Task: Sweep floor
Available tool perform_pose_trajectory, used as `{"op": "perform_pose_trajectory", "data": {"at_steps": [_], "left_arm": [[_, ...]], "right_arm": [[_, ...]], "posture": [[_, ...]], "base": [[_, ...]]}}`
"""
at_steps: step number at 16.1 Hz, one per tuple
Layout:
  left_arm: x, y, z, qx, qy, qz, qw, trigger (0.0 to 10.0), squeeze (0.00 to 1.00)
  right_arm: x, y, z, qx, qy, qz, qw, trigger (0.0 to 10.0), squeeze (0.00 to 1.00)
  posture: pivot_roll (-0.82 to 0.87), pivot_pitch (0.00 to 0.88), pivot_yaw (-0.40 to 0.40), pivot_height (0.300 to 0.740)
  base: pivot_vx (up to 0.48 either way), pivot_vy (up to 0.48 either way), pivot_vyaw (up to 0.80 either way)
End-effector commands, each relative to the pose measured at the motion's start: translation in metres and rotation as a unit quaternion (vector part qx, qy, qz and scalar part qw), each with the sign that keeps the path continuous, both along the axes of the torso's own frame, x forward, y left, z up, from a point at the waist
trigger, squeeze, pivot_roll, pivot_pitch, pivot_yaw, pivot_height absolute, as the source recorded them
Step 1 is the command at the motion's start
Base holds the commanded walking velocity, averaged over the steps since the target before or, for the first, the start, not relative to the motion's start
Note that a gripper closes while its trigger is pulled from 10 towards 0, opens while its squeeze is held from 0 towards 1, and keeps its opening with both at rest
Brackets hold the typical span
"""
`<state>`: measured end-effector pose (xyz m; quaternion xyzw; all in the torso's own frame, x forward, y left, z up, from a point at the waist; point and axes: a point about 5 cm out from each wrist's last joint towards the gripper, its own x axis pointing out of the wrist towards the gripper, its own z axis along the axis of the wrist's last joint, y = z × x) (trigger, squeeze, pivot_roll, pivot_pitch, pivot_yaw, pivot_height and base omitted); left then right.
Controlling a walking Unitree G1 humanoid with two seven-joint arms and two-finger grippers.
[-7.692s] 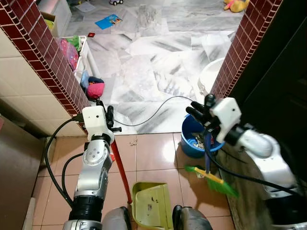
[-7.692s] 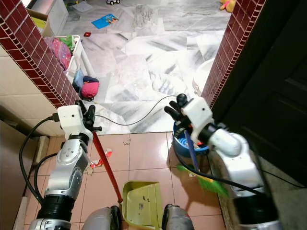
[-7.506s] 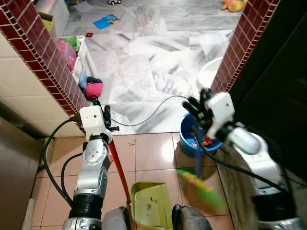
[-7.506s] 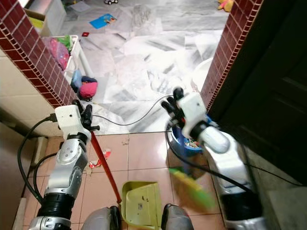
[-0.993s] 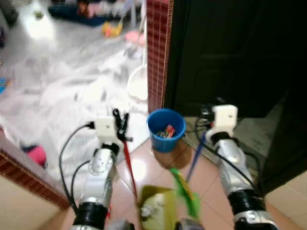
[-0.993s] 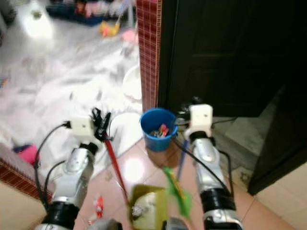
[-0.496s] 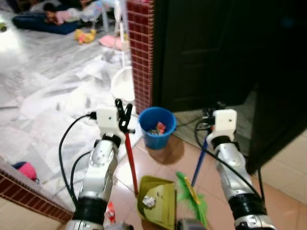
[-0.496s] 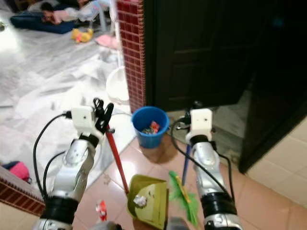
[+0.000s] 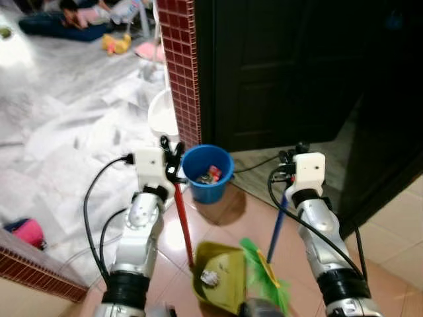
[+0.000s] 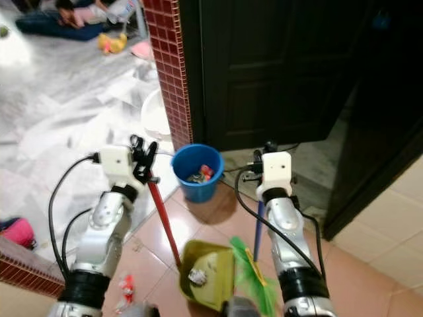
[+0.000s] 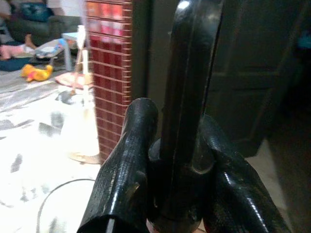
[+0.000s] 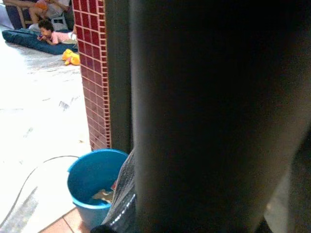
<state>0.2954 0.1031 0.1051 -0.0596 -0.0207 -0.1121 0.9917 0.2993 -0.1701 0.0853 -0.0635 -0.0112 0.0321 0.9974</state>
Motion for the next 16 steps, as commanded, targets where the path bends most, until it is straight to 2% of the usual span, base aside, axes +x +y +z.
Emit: {"op": "perform_pose_trajectory", "data": {"at_steps": [1,6,9,12,14,16], "left_arm": [[0.004,0.0,0.011,-0.011,-0.02,0.002,1.0,10.0,0.0],[0.006,0.005,0.008,-0.01,-0.012,0.016,1.0,10.0,0.0],[0.011,0.015,0.012,-0.033,-0.012,0.066,0.997,10.0,0.0],[0.017,0.029,0.031,-0.048,-0.041,0.116,0.991,10.0,0.0],[0.023,0.042,0.055,-0.056,-0.079,0.159,0.983,10.0,0.0],[0.027,0.057,0.082,-0.063,-0.12,0.21,0.968,10.0,0.0]], "right_arm": [[0.001,0.001,0.007,-0.017,-0.016,0.008,1.0,10.0,0.0],[-0.001,-0.012,0.007,-0.025,-0.013,-0.001,1.0,10.0,0.0],[-0.001,-0.014,0.009,-0.031,-0.017,0.006,0.999,10.0,0.0],[-0.005,-0.027,0.002,-0.064,-0.001,-0.009,0.998,10.0,0.0],[-0.008,-0.036,-0.004,-0.077,0.014,-0.019,0.997,10.0,0.0],[-0.009,-0.036,-0.006,-0.078,0.018,-0.02,0.997,10.0,0.0]], "posture": [[-0.06,0.0,0.057,0.74],[-0.06,0.0,0.058,0.74],[-0.06,0.0,0.056,0.74],[-0.06,0.0,0.051,0.74],[-0.06,0.0,0.051,0.74],[-0.06,0.0,0.051,0.74]], "base": [[0.0,-0.465,0.0],[0.0,-0.427,0.0],[0.0,0.0,0.0],[0.0,0.0,0.0],[0.0,0.0,0.0],[0.0,0.0,0.0]]}}
